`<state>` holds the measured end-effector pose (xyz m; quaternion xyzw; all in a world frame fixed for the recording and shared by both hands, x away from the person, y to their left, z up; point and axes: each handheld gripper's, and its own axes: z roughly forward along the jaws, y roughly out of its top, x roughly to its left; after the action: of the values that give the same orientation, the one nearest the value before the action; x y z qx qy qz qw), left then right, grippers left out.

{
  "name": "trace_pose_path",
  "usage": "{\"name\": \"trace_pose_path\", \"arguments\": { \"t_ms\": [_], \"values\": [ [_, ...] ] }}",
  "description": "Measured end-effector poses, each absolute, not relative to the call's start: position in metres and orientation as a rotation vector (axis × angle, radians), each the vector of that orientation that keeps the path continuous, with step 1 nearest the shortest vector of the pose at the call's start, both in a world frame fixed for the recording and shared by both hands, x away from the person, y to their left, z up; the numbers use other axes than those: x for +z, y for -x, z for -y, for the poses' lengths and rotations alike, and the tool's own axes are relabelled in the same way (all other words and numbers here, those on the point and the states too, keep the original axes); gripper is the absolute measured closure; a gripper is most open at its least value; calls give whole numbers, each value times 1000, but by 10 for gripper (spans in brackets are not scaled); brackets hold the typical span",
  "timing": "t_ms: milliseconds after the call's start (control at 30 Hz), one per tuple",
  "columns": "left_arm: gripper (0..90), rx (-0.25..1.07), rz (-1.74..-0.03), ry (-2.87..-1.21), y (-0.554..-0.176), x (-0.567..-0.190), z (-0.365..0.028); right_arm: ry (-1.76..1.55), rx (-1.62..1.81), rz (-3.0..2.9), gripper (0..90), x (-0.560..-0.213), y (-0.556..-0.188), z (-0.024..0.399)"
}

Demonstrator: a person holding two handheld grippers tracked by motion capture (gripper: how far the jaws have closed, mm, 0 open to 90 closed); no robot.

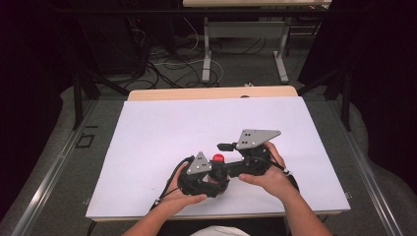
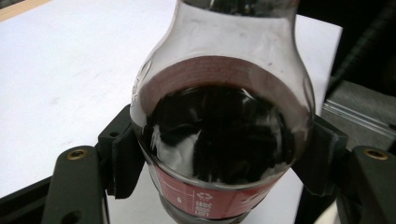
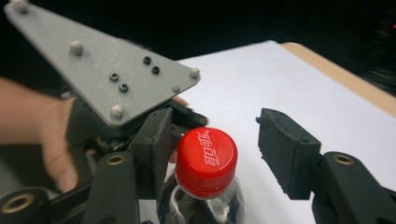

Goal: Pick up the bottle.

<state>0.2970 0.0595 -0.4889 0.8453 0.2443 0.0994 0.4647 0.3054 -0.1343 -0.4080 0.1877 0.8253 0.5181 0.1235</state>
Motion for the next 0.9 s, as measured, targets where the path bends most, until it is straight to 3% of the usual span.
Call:
{"name": "trace_pose_path", "arguments": {
  "t_ms": [133, 200, 367, 600, 767, 900],
  "values": [
    [296, 283, -684, -2060, -302, -487, -61, -725, 1449, -2304, 493, -405, -303, 124],
    [297, 297, -735, -2028, -304, -487, -60, -826, 1468, -2274, 551, -409, -307, 118],
    [297, 336, -786, -2023, -311, -485, -57, -857, 1466, -2216, 611, -411, -308, 114],
    [297, 338, -732, -2044, -313, -483, -58, -676, 1554, -2346, 615, -409, -326, 126],
    [297, 298, -716, -2020, -313, -482, -57, -308, 1711, -2567, 613, -407, -362, 144],
    [297, 320, -726, -2033, -319, -481, -57, -368, 1728, -2582, 608, -407, -369, 145]
  ]
}}
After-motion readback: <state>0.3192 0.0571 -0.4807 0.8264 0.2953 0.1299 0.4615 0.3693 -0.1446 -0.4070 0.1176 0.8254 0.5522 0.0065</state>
